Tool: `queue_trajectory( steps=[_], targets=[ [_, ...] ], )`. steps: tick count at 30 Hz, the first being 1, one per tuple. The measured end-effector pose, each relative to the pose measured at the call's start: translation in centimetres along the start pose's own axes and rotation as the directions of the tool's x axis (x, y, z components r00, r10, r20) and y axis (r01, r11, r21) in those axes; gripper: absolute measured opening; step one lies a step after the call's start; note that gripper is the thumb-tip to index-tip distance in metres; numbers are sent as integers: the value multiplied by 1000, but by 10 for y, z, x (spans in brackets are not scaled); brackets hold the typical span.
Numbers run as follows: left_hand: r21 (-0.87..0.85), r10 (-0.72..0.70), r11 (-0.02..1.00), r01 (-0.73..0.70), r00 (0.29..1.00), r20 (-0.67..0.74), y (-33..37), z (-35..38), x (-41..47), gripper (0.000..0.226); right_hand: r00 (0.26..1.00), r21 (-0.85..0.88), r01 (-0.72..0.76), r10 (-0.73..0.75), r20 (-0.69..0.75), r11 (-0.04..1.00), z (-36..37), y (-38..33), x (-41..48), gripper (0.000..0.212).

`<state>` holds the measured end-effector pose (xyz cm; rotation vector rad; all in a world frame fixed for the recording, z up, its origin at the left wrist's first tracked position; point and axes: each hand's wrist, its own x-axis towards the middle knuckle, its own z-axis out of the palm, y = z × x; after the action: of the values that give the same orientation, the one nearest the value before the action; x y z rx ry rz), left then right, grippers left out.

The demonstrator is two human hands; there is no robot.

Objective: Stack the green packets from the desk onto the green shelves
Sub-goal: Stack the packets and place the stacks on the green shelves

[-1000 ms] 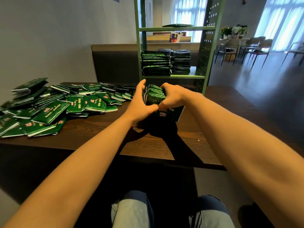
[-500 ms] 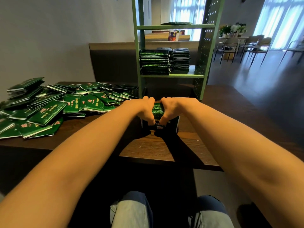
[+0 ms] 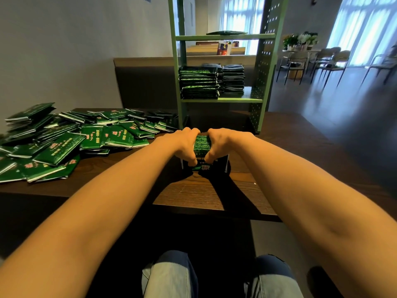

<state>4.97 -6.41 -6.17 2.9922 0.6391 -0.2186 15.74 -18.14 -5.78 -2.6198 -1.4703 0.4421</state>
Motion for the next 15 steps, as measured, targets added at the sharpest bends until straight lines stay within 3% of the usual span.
queue_trajectory(
  steps=[3,5,6,8,11,13,15],
  targets=[
    [-56,-60,997,50,978,-198,-11,0,-6,127,995,62,-40,45,-86,997,1,5,-2,74],
    [-308,-167,949,69,937,-307,-17,-2,-11,127,981,221,-65,103,-166,973,2,12,-3,76],
    [-489,-244,870,67,920,-308,-18,-3,-12,125,969,331,-61,135,-206,942,2,13,-5,73],
    [-796,-377,598,92,909,-178,-18,-2,-17,111,947,549,-22,194,-258,836,5,13,-7,58],
    [-947,-329,205,248,929,172,-12,2,-25,84,920,788,17,300,-254,615,9,8,-11,37],
    [-952,-202,47,302,936,287,-6,7,-33,82,905,900,32,370,-211,434,14,2,-14,39],
    [-948,-108,-38,317,941,320,1,13,-38,79,902,965,44,405,-150,259,21,-4,-19,45]
  ],
)
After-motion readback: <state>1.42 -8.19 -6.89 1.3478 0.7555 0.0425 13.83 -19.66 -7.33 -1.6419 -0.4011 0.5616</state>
